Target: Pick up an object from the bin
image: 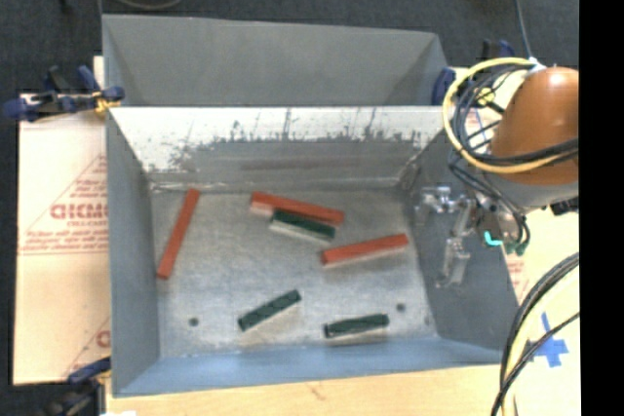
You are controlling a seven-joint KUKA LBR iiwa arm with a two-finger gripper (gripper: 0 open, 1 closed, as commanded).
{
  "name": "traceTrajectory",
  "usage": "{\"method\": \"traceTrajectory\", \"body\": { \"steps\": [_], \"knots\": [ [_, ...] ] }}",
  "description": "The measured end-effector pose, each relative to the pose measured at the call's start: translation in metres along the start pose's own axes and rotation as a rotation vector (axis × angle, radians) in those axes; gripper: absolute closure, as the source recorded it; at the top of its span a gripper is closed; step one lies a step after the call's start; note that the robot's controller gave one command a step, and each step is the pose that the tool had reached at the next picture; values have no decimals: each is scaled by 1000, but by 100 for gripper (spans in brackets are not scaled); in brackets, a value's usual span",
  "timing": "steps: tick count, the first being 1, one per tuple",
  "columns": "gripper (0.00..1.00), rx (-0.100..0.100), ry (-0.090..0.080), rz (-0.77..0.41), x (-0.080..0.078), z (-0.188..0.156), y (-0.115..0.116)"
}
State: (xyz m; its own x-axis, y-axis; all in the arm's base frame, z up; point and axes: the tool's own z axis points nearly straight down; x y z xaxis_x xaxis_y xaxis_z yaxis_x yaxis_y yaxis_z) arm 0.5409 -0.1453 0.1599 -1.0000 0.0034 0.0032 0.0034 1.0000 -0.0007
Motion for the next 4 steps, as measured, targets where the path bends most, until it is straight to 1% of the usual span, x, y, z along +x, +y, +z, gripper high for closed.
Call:
{"method": "traceTrajectory", "body": {
  "steps": [1, 2, 3, 4],
  "knots": [
    [0, -1, -5, -24, -26, 92, 44],
    [100, 2, -10, -26, -27, 88, 42],
    [0, 2, -10, -29, -27, 88, 42],
    [0, -3, -6, -93, -24, 88, 136]
  ]
}}
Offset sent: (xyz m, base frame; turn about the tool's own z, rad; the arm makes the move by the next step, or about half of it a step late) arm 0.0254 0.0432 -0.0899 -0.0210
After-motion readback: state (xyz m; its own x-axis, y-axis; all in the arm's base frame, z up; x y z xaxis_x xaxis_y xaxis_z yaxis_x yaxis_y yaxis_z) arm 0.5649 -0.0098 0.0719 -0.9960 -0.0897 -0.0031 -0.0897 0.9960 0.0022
